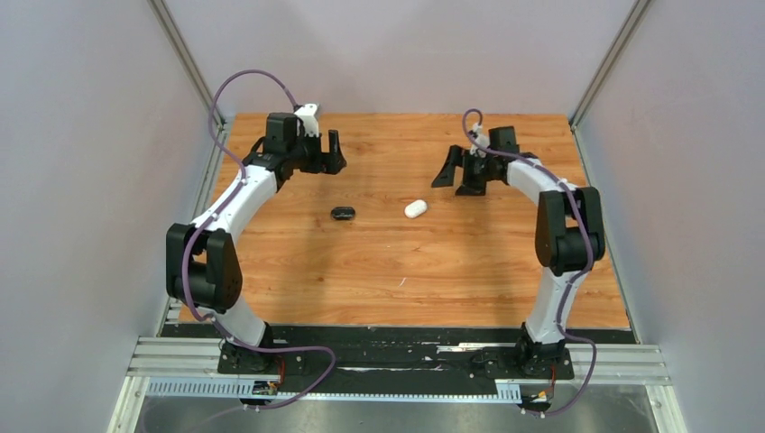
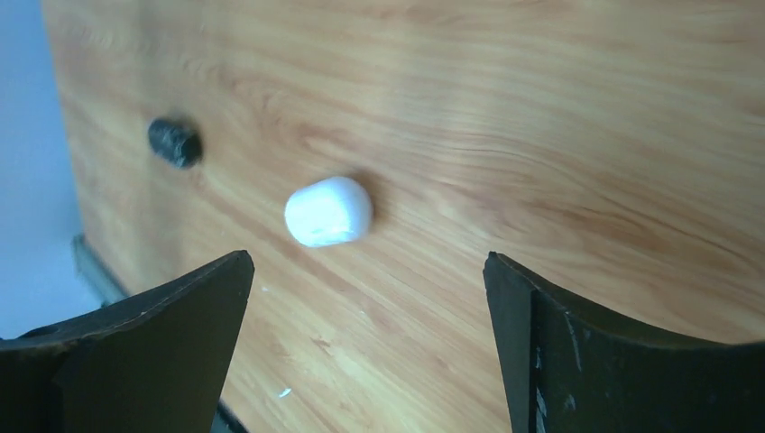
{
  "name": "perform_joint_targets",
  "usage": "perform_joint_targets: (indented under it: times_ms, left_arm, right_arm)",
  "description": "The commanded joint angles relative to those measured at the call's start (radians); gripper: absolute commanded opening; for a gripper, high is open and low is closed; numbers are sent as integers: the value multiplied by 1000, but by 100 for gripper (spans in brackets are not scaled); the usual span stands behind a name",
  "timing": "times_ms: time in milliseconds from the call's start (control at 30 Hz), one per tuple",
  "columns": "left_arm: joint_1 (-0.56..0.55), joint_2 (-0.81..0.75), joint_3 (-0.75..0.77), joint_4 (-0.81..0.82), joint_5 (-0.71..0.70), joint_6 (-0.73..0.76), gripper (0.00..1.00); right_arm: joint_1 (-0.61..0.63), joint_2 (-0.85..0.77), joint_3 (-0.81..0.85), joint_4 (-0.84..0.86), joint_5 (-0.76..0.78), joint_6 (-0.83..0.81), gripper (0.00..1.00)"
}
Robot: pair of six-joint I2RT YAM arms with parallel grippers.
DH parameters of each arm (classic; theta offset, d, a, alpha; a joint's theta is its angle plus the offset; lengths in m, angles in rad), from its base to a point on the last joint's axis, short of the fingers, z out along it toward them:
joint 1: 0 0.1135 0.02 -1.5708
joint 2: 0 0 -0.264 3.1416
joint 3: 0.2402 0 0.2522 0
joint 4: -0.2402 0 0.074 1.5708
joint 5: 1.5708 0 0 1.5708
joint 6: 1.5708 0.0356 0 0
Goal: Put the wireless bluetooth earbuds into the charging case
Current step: Reset both arms
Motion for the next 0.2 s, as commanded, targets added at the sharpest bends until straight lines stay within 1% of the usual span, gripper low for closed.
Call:
perform_joint_targets:
  times_ms: [0, 67, 167]
  left_arm:
    - [5, -24, 13, 55, -92, 173, 100]
    - [4, -36, -11, 95, -94, 236, 100]
    - [5, -41, -31, 127, -94, 284, 100]
  right_arm:
    - [-46, -188, 86, -133, 380, 23, 100]
    - [-47, -239, 103, -119, 440, -10, 100]
    - [-45, -273, 136, -75, 480, -17, 100]
